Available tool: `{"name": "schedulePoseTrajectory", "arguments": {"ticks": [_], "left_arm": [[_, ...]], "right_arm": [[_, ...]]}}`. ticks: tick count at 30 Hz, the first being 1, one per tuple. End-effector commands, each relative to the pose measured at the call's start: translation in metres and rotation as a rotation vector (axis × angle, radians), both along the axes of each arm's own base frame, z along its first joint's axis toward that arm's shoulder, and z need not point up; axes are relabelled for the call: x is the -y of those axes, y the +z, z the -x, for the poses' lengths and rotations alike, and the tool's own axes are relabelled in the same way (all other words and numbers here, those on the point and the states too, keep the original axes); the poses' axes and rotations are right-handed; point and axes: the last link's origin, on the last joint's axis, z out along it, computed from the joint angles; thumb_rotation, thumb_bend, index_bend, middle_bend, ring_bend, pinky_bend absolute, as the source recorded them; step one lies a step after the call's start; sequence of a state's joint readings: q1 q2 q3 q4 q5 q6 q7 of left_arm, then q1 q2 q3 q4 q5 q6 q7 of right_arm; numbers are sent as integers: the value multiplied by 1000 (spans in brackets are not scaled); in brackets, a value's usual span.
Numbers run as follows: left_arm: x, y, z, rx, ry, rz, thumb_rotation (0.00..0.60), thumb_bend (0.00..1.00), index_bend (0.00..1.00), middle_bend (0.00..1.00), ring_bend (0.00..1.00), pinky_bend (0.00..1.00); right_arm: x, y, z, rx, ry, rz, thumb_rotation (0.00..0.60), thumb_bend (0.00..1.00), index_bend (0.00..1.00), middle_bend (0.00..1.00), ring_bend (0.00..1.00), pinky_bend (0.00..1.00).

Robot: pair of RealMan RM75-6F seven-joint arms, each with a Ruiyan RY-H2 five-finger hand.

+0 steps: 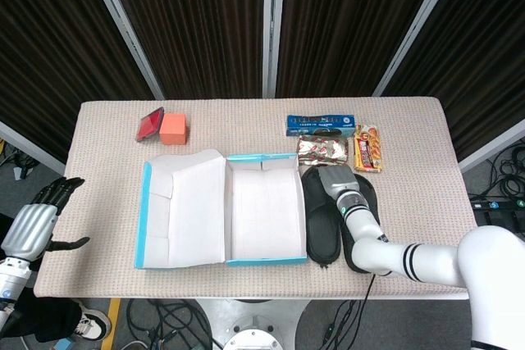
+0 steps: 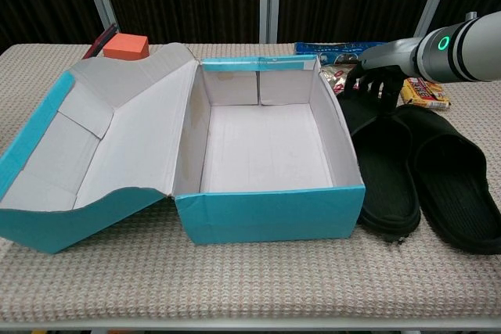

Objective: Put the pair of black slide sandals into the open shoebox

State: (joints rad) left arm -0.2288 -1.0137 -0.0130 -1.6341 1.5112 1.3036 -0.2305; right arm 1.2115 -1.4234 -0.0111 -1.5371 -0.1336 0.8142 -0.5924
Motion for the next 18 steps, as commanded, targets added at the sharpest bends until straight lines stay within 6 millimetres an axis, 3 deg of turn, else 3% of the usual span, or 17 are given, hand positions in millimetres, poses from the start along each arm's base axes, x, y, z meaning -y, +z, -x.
{"name": "schedulePoseTrajectory", "arguments": {"ticks": [1, 11, 18], "left_arm": [[0, -1, -1, -1, -2, 3, 600, 0, 80, 81, 0, 117], [-3, -2, -7, -8, -12, 2, 600, 0, 80, 81, 0, 117], [-3, -4, -13, -15, -26, 8, 600, 0, 80, 81, 0, 117]], "right_arm": [[1, 6, 2, 13, -2, 20, 600, 218, 425, 414, 309, 502], [2, 42, 3, 87, 12, 111, 600, 235, 493, 464, 367, 559], [-3, 102, -7, 194, 58, 248, 600, 234, 493, 465, 368, 560]]}}
